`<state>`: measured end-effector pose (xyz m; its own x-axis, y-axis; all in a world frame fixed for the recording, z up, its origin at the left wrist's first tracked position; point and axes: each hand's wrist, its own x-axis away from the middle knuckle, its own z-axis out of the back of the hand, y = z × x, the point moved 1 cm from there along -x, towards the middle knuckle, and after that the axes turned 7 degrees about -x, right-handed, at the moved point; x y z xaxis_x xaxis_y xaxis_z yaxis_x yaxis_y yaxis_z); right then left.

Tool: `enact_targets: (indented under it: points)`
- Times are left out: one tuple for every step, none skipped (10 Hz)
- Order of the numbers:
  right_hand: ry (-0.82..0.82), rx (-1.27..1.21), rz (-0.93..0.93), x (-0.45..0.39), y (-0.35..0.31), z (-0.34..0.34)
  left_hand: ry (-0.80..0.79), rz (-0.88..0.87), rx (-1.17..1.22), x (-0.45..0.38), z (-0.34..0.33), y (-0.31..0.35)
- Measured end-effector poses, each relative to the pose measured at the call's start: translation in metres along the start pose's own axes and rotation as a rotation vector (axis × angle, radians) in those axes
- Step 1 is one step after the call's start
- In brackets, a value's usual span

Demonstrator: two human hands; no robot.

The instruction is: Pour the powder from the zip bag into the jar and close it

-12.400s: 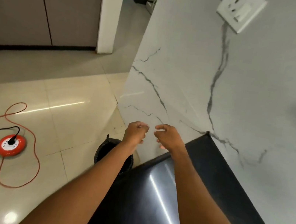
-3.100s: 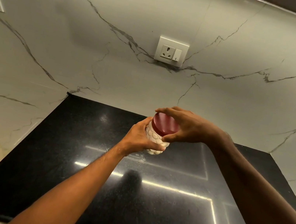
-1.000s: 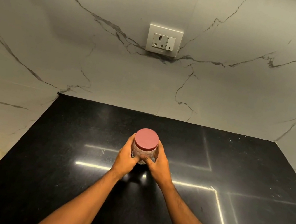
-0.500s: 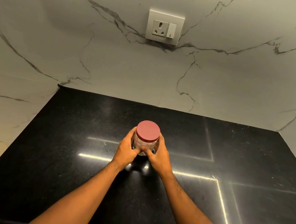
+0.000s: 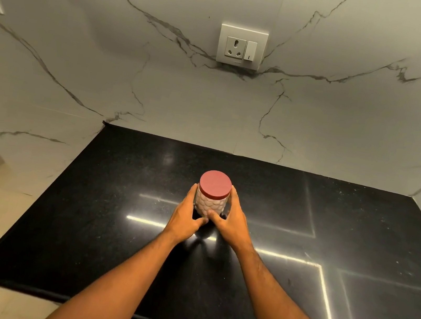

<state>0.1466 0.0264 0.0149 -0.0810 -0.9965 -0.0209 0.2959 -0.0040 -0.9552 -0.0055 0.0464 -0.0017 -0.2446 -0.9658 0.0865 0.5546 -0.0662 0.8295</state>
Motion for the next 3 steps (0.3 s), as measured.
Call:
enact_targets:
  points:
    - [0.031,0.059,0.017,0.009,-0.002,0.002,0.063,0.037,-0.031,0.016,-0.002,0.002]
    - [0.048,0.132,0.072,0.018,-0.001,0.006,0.142,0.014,-0.109,0.028,0.001,0.003]
    - [0.057,0.203,0.089,0.030,-0.009,0.008,0.214,-0.038,-0.197,0.038,0.010,0.010]
